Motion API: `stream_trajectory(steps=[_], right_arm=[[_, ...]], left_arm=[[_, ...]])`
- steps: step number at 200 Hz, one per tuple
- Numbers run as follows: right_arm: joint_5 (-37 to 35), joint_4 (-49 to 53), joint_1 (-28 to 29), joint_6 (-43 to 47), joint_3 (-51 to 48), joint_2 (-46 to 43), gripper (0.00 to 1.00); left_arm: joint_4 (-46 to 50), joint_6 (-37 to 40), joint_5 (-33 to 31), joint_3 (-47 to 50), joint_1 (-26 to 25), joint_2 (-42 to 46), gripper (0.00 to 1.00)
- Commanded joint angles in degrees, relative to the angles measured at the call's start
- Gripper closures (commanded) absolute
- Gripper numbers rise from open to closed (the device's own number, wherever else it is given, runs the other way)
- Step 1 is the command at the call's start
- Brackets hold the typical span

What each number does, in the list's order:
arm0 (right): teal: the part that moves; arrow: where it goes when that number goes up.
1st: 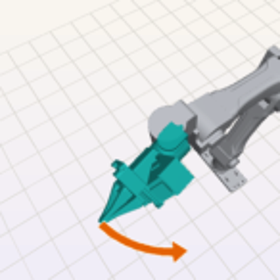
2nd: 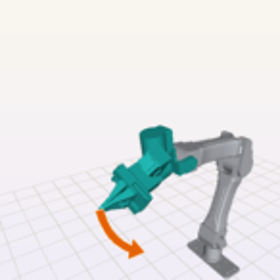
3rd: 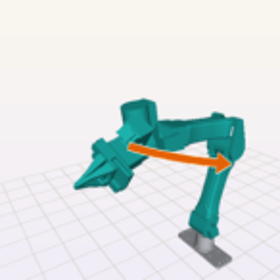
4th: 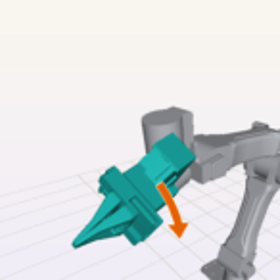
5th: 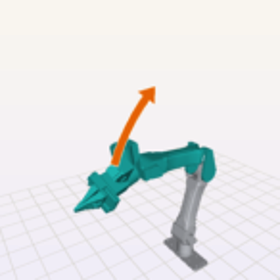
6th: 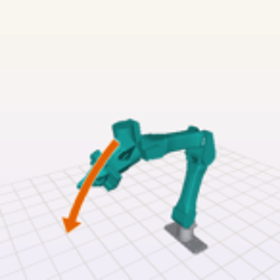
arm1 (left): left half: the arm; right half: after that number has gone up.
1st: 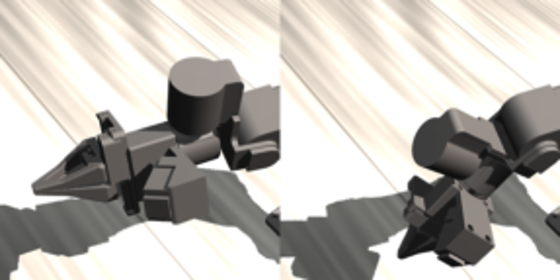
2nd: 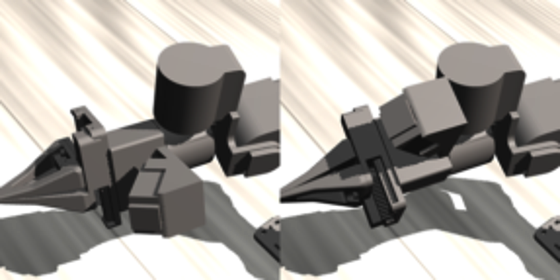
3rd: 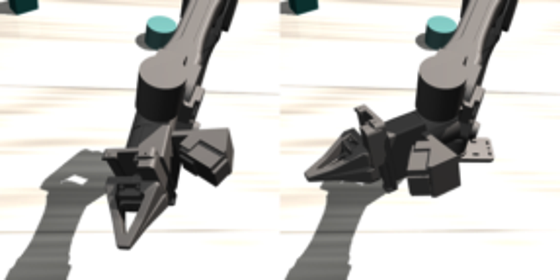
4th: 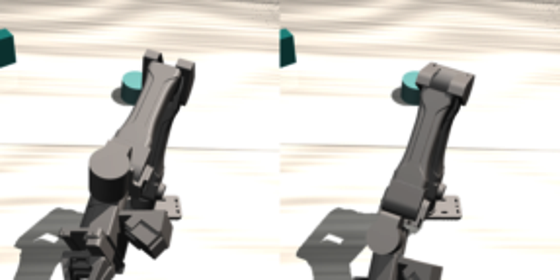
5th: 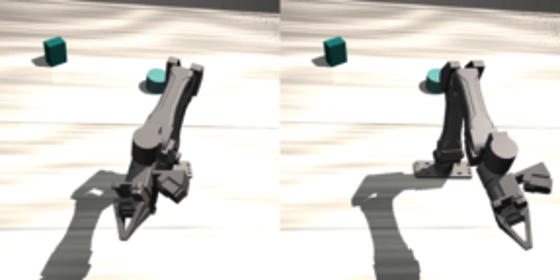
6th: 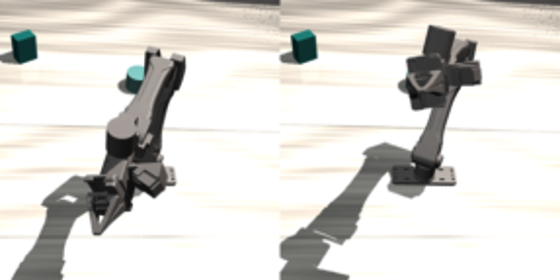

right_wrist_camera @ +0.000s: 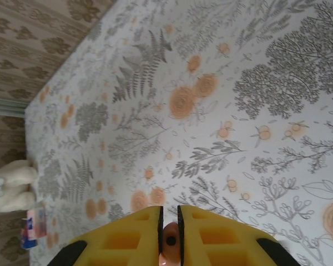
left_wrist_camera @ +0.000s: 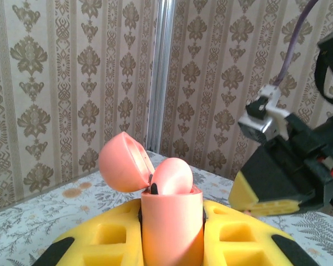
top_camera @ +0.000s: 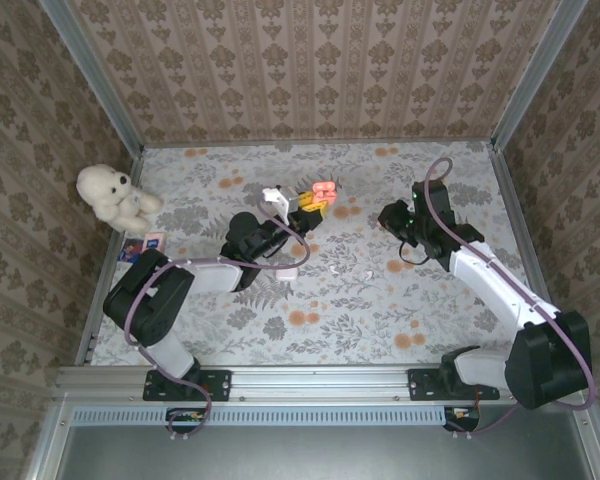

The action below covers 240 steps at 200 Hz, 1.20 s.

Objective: Insert wireless bluetooth earbuds into charging case

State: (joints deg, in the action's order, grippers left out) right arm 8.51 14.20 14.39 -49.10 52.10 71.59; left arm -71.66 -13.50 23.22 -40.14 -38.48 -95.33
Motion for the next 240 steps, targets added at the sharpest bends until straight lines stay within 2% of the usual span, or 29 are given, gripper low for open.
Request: stream_trajectory(steps=[1,89,186,240], right_arm=[[2.1,-1.9,-0.4,-2.2,2.4,-2.2,0.82],[7.4,-6.6,-0.4,-8.0,8.2,-2.8,0.82],[11.4,-14.5,-0.3,-16.6,7.4,-3.4,0.82],[12.1,-17.5,-0.2,-20.0,7.3,-4.3,0.82]], left_arm=[[-2.7,-0.4,1.9,-0.8,0.1,-1.3,1.0],[-2.9,0.6,4.4,-5.1,-1.4,-5.5,1.0],[-3.3,0.6,5.5,-12.7,-3.7,-10.1,1.0],[-3.6,6.4,6.6,-15.4,-5.5,-10.6,1.0]])
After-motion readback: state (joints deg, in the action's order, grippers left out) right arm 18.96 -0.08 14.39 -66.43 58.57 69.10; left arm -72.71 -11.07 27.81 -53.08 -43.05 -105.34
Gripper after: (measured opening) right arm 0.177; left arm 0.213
